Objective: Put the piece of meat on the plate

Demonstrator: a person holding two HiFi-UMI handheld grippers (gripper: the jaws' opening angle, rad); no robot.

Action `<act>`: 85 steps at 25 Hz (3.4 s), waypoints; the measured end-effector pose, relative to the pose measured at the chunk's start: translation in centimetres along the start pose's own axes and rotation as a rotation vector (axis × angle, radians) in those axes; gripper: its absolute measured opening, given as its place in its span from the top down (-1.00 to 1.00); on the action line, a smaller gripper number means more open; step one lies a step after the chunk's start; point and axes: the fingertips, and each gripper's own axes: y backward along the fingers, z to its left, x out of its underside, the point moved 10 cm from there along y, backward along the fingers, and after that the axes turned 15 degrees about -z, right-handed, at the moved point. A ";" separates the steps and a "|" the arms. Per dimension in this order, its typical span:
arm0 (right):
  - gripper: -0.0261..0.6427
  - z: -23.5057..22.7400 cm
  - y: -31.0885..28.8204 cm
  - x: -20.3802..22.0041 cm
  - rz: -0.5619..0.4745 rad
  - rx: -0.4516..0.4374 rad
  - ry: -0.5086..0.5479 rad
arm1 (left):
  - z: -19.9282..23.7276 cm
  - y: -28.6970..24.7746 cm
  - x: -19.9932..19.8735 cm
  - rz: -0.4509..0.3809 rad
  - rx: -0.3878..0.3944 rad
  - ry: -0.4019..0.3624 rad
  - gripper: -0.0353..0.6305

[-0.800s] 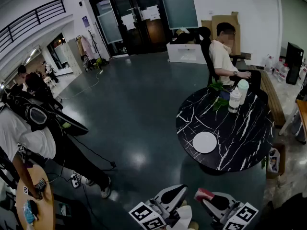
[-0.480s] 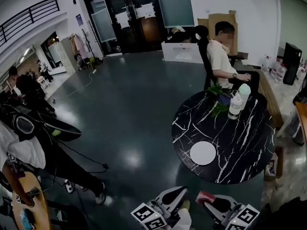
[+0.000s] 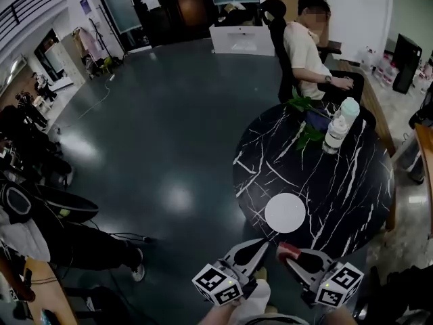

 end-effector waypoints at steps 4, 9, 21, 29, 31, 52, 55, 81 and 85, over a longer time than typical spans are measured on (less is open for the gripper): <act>0.66 -4.4 -2.7 1.4 0.059 0.111 -0.052 | 4.0 -1.6 0.6 0.009 -0.013 0.012 0.87; 0.66 -9.3 -5.9 2.9 0.148 0.225 -0.112 | 8.0 -2.8 2.2 0.038 -0.038 0.035 0.87; 0.66 -15.8 -11.2 5.1 0.399 0.323 -0.201 | 13.5 -4.4 4.2 0.048 -0.066 0.112 0.87; 0.66 -17.2 -13.0 5.2 0.475 0.282 -0.165 | 13.9 -4.0 5.9 0.036 -0.094 0.162 0.87; 0.66 -17.3 -13.2 5.0 0.492 0.278 -0.095 | 13.9 -3.9 5.7 0.035 -0.096 0.161 0.87; 0.46 -15.6 -10.2 1.9 0.277 0.274 0.158 | 11.0 -3.7 5.1 0.011 -0.081 0.135 0.87; 0.47 -14.4 -9.0 0.7 0.161 0.250 0.098 | 9.9 -3.7 4.8 0.004 -0.072 0.122 0.87; 0.89 -1.3 0.7 -4.5 -0.011 0.045 0.251 | -1.4 0.1 -0.2 -0.109 -0.039 0.018 0.87; 0.89 -0.3 0.8 -5.4 -0.029 0.031 0.267 | -2.1 -0.2 -1.3 -0.114 -0.021 -0.004 0.87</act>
